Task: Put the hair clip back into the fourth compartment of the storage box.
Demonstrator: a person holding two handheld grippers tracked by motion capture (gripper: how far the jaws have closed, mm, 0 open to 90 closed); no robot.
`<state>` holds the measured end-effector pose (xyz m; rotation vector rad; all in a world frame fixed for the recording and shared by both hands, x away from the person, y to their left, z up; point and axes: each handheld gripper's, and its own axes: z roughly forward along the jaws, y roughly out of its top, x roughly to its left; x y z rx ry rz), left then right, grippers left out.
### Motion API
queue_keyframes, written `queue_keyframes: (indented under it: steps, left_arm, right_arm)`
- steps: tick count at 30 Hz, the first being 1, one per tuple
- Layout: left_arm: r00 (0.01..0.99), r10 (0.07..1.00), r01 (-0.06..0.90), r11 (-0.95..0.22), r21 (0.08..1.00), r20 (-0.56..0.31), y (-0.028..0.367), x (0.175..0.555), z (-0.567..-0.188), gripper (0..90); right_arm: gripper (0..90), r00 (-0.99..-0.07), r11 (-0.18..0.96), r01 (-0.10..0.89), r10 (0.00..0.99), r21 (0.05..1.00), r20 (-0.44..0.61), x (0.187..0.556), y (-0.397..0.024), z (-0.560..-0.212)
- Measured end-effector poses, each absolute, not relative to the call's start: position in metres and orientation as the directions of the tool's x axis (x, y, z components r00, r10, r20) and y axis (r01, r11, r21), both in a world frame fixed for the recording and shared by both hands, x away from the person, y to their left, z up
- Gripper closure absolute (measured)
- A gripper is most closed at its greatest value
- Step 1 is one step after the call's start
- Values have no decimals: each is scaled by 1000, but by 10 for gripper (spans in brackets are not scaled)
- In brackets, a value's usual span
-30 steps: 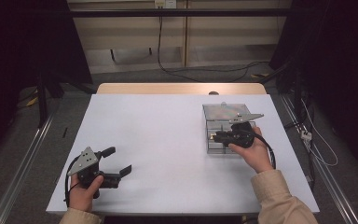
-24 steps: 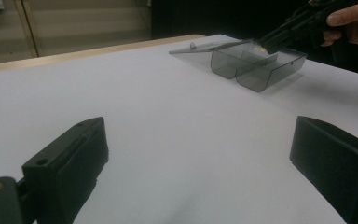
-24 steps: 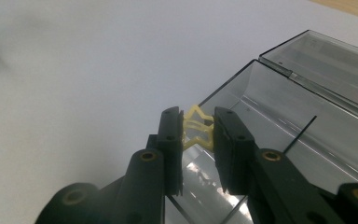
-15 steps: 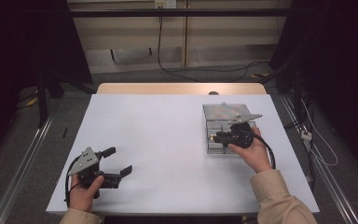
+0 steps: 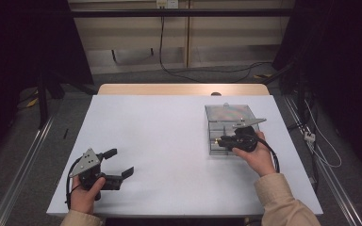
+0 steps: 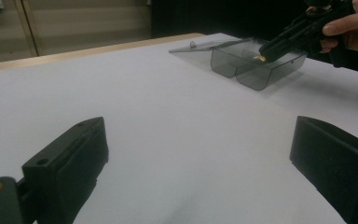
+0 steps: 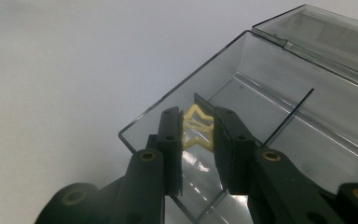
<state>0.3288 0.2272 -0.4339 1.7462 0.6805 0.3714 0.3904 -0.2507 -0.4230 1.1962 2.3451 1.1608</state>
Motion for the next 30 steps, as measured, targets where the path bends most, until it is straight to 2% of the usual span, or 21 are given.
queue_keyframes:
  steps: [30]
  left_arm:
    - [781, 617, 252, -169, 953, -97, 228, 329, -434, 41]
  right_arm:
    - [732, -633, 359, 559, 767, 747, 105, 391, -246, -426]
